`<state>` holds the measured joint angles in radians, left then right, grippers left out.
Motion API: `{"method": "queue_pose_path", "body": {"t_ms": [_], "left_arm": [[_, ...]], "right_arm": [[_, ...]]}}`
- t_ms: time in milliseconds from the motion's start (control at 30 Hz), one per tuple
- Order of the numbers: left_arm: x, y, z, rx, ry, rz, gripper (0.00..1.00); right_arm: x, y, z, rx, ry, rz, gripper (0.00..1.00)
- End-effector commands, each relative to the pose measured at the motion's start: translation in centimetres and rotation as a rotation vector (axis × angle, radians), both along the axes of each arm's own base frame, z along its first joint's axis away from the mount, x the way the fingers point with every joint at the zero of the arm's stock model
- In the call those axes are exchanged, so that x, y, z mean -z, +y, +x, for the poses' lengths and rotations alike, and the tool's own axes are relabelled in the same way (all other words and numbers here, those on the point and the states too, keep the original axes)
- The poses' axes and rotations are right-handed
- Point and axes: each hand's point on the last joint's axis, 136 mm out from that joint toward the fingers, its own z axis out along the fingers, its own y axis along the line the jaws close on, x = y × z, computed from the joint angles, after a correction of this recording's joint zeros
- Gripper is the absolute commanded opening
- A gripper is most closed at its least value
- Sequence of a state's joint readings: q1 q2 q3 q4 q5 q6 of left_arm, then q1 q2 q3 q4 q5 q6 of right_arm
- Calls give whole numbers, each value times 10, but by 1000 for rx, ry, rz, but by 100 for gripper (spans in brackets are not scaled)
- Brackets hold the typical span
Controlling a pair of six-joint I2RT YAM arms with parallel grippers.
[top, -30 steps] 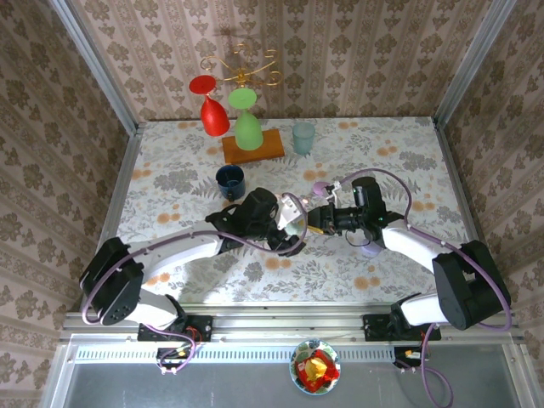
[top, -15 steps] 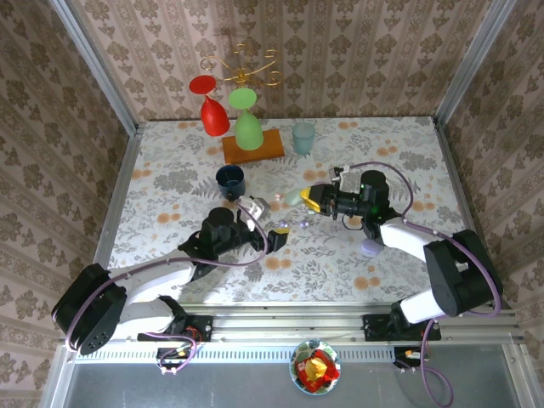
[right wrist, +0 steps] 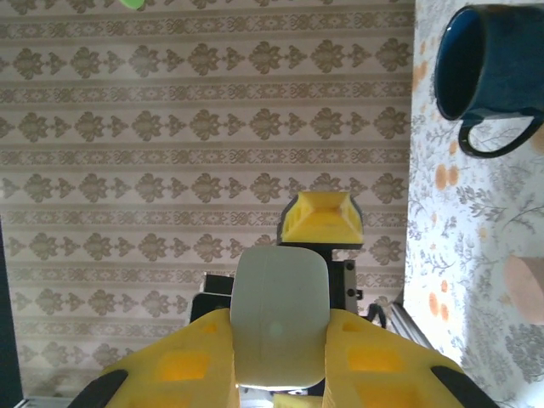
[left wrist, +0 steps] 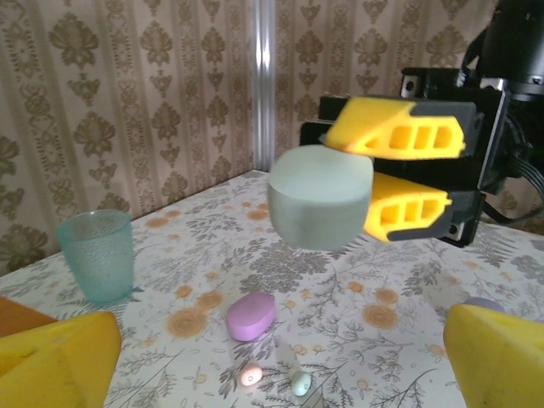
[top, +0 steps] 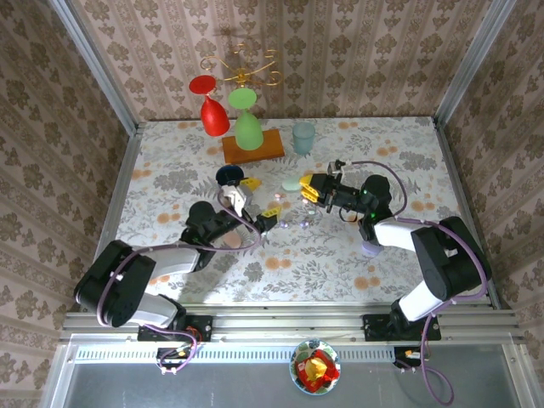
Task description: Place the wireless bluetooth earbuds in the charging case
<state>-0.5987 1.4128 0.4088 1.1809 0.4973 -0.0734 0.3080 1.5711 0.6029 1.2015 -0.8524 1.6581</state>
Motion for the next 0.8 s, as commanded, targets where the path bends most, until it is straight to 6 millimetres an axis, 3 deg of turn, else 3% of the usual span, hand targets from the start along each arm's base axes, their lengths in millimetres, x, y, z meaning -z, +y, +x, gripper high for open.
{"method": "queue_pose_path", "body": {"t_ms": [0, 33, 100, 267, 433, 767], "left_arm": [[-37, -8, -8, 70, -172, -50, 98], [-38, -9, -7, 77, -183, -48, 98], [-40, -10, -4, 66, -190, -49, 88], [-47, -11, -2, 82, -191, -63, 86], [-51, -13, -2, 93, -180, -78, 77], [-54, -16, -2, 114, -164, -90, 68]], "right_arm": [[-30, 10, -1, -14, -82, 58, 23], [-33, 13, -2, -25, -89, 61, 23], [-39, 18, -5, -39, -102, 69, 23], [-51, 29, -8, -61, -124, 86, 23], [-50, 37, -7, -79, -107, 95, 23], [-47, 41, -11, -103, -98, 91, 22]]}}
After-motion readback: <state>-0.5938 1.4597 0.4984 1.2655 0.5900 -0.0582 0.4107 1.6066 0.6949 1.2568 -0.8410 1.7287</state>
